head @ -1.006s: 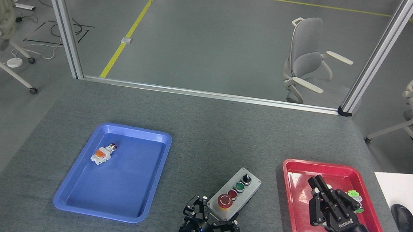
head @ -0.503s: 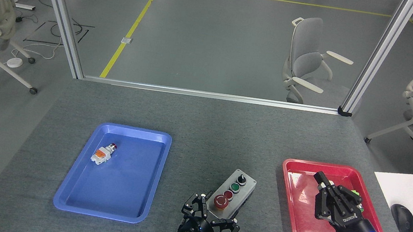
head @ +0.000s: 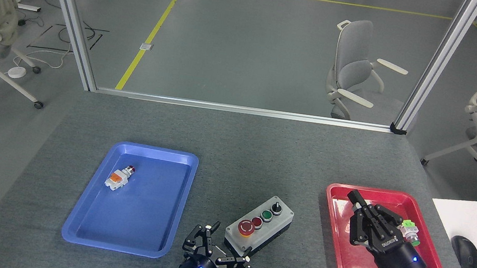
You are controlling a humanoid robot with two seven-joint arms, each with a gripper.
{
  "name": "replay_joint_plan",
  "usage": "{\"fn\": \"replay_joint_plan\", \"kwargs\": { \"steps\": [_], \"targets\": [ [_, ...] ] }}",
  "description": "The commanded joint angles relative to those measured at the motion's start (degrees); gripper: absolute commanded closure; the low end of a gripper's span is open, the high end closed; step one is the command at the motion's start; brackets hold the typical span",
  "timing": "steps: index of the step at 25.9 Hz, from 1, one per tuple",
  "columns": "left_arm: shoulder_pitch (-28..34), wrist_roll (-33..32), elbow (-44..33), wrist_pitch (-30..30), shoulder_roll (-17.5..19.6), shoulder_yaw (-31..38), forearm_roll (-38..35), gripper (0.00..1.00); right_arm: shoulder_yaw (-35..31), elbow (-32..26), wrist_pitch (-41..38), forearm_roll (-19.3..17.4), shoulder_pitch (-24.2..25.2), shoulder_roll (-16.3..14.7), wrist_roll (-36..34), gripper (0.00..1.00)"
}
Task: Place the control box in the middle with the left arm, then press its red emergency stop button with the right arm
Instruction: 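Withdraw the left gripper and move the right gripper over the box, then press down on the red emergency stop button with the right gripper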
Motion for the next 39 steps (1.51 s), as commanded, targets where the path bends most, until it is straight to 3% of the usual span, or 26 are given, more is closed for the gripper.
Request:
{"fn": "replay_joint_plan", "kwargs": {
  "steps": [1,5,8,14,18,24,39],
  "targets": [
    [2.0,0.0,-4.5,-0.2,4.9,2.0,0.1,0.02,2.0,0.1,0.0,-0.2,-1.8,0.4,0.1,1.00],
    [6.8,0.0,-13.0,-1.5,10.8,5.1,0.1,0.01,5.6,2.1,0.0,-0.2,-5.6,2.7,0.1,1.00],
    [12.1,0.0,-19.7,-4.4,13.8,12.7,0.2,0.01,8.3,3.5,0.0,-0.2,-7.8,2.9,0.1,1.00],
    [17.1,-0.1,-24.1,-15.8,12.6,37.8,1.8,0.01,12.2,6.4,0.0,0.5,-8.8,5.9,0.4,1.00],
    [15.1,-0.1,-22.1,-18.6,10.8,48.2,10.3,0.01,15.9,8.9,0.0,0.5,-11.0,7.2,0.6,1.00],
    [9.4,0.0,-15.2,-17.9,11.6,52.5,14.0,0.01,19.2,12.6,0.0,0.6,-11.1,7.9,0.8,1.00],
    [10.3,0.0,-13.8,-18.2,11.2,55.3,12.6,0.01,24.8,21.4,0.0,0.7,-11.3,10.5,0.7,1.00]
  ]
}}
